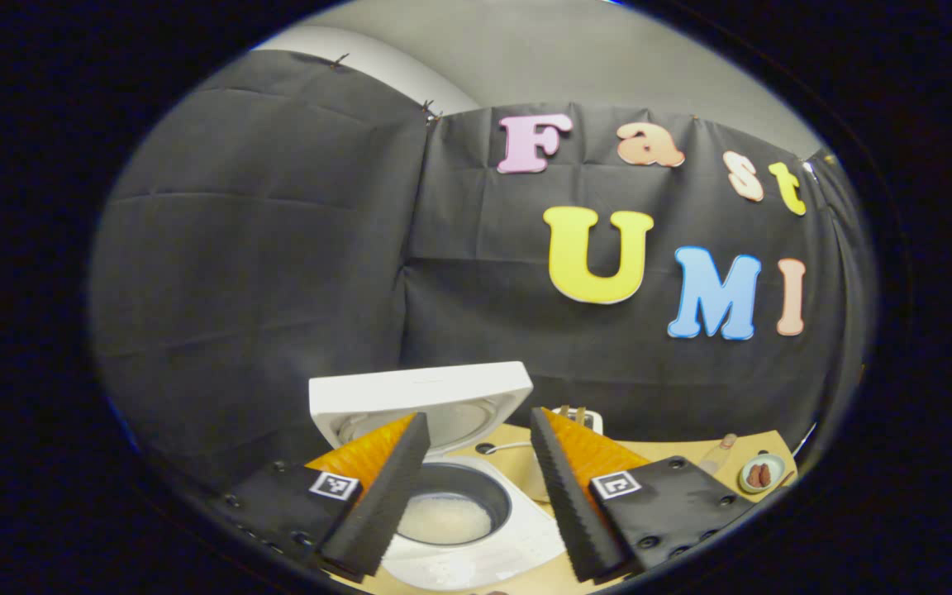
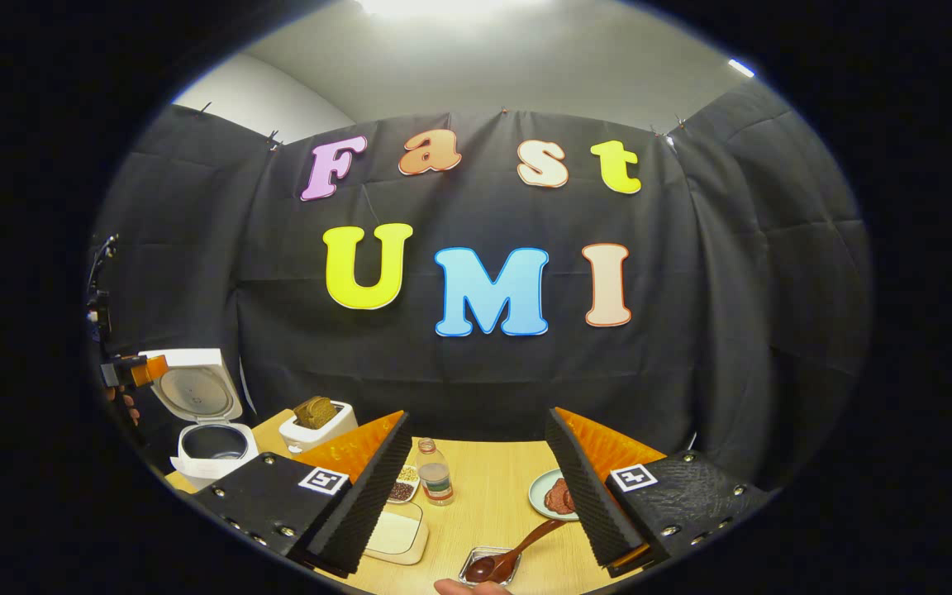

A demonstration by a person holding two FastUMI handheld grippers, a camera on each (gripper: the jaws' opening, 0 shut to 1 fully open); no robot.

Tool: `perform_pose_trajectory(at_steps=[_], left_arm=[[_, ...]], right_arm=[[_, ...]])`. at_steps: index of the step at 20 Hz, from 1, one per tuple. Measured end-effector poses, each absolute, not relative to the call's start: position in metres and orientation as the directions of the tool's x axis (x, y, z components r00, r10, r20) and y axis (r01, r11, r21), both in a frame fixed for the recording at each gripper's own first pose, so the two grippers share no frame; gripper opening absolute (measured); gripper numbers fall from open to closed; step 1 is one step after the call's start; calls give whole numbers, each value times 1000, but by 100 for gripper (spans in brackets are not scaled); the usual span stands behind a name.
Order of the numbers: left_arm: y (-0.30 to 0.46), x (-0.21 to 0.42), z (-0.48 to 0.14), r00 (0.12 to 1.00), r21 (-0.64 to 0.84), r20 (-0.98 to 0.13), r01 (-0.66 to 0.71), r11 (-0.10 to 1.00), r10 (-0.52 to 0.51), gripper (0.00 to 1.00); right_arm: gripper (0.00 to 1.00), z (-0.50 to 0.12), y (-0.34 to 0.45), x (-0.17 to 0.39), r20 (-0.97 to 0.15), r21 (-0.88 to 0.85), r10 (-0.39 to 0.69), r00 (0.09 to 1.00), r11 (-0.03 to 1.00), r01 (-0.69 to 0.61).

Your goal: Close the left gripper, press the button to open the rice cooker; take a wooden spoon from the chopstick holder with the right hand, scoop a spoonful of rice and pour it into the rice cooker, then put the wooden spoon back into the chopstick holder.

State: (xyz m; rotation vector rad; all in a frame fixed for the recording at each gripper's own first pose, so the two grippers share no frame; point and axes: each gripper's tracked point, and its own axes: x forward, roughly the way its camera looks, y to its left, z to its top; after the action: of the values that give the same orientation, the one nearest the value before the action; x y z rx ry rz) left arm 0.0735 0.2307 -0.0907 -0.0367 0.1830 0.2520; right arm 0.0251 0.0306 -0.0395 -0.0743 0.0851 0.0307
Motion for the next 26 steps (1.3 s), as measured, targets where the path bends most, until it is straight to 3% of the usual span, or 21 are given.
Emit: perform_pose_trajectory(at_steps=[1, 2, 8, 14, 20, 26], left_arm=[[221, 69, -76, 961, -19, -155, -236, 972, 230, 94], [213, 60, -64, 967, -25, -130, -225, 974, 220, 95], [158, 24, -35, 988, -48, -72, -138, 989, 135, 94], [127, -3, -56, 993, -50, -85, -84, 995, 79, 94], [103, -11, -73, 993, -44, -103, -53, 998, 48, 94], [81, -12, -81, 993, -37, -112, -43, 998, 39, 94]], right_arm=[[99, -39, 33, 25, -82, -66, 35, 996, 997, -41], [97, -38, 35, 25, -83, -64, 42, 996, 997, -47], [99, -43, 42, 19, -94, -52, 70, 993, 996, -75], [99, -72, 20, 22, -136, -41, 31, 990, 998, -37], [99, -131, -27, 36, -250, -8, -43, 967, 999, 42], [99, -192, -51, 52, -336, -1, -46, 941, 999, 48]])
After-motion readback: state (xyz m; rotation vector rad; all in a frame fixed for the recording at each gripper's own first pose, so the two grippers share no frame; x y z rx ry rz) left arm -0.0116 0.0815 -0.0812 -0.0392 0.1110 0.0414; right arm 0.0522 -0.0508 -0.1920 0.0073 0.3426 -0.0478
